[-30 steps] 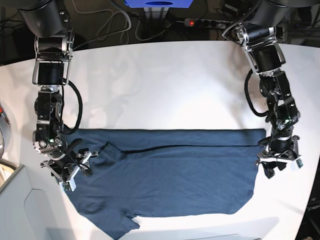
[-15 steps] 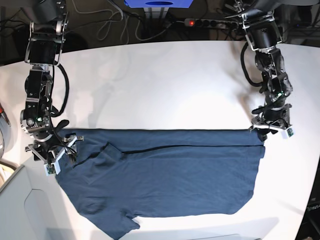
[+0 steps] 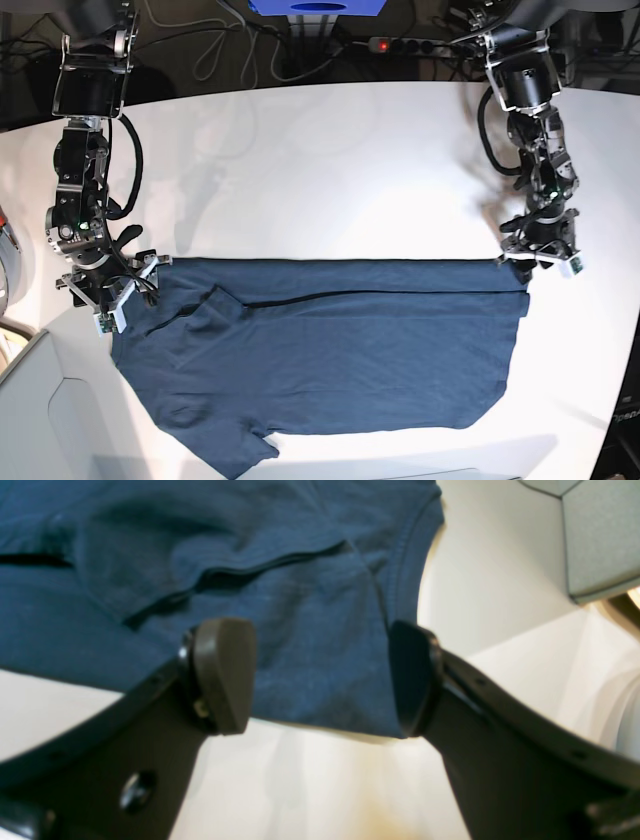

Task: Fold the T-shirt properly
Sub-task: 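Drag the held edge with both grippers back toward the robot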

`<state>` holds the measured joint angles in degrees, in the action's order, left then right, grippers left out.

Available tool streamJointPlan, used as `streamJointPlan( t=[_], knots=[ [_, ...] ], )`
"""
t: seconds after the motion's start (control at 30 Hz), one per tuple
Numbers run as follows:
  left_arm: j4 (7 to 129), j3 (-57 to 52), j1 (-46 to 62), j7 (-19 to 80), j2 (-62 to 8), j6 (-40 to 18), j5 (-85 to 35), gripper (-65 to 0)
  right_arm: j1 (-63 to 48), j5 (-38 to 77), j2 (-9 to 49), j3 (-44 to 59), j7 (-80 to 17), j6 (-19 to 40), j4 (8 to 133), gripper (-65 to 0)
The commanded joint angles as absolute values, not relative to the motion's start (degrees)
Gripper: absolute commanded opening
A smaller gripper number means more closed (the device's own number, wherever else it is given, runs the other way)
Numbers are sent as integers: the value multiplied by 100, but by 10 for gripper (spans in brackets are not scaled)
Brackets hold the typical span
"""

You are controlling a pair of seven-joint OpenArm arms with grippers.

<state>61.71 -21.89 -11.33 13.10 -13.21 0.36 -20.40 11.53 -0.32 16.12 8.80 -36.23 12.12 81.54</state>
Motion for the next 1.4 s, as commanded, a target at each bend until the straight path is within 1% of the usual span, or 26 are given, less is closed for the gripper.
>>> streamJointPlan(
  t=[0.0,0.13,0.2,0.33,0.47,0.5,0.53,0.8,0.97,1.0,1.03,1.1,1.13,1.17,1.2,1.27,1.3,1.37],
  knots=[
    [6193,-2185,-1244,1147,-1402,4,-2062,-348,1288,-22,1780,919,-3477,1288,8242,-245],
    [5868,-2149,-1270,1147,-1402,-4,-2062,-351,1288,-22,1930,1042,-3477,1288,8215,-245],
    [5771,-2149,-1314,1147,-1402,-4,-2105,-370,1305,-22,1938,1182,-3477,1288,8154,-244],
    [5587,-2149,-1420,1138,-1402,-4,-2105,-493,1429,-22,1982,1420,-3433,1288,7670,-244],
    [5358,-2149,-1596,1138,-1402,-4,-2105,-599,1543,-22,1982,1525,-2897,1288,6835,-244],
    [5314,-2149,-1613,1138,-1402,-4,-2097,-636,1543,-22,1991,1525,-2756,1288,6659,-244],
    [5305,-2149,-1622,1138,-1402,-4,-2088,-650,1543,-22,2035,1516,-2633,1288,6510,-244],
    [5279,-2149,-1613,1138,-1402,-4,-2070,-650,1543,-13,2070,1508,-2026,1297,5569,-244],
    [5323,-2149,-1604,1138,-1402,-4,-2105,-650,1534,-13,2062,1499,-1947,1314,5429,-258],
    [5332,-2149,-1604,1138,-1402,-4,-2105,-650,1534,-13,2062,1499,-1974,1314,5429,-282],
    [5341,-2149,-1604,1147,-1402,-4,-2105,-650,1534,-13,2062,1499,-1982,1314,5429,-327],
    [5349,-2149,-1604,1156,-1402,-4,-2114,-650,1534,-13,2062,1499,-1991,1314,5437,-461],
    [5349,-2149,-1604,1156,-1402,-4,-2114,-650,1534,-13,2062,1499,-2000,1314,5437,-539],
    [5349,-2158,-1604,1174,-1402,-4,-2114,-650,1534,-13,2070,1499,-2000,1314,5446,-630],
    [5376,-2167,-1604,1182,-1402,-4,-2114,-650,1525,-13,2079,1499,-2009,1314,5455,-650],
    [5560,-2176,-1596,1191,-1402,-4,-2114,-650,1525,-13,2097,1490,-2097,1314,5508,-630],
    [5701,-2176,-1543,1200,-1402,-4,-2114,-650,1525,-13,2097,1490,-2158,1314,5604,-646],
    [6105,-2167,-1402,1200,-1402,-4,-2114,-650,1481,-13,2105,1508,-2360,1323,6035,-650]
  ],
)
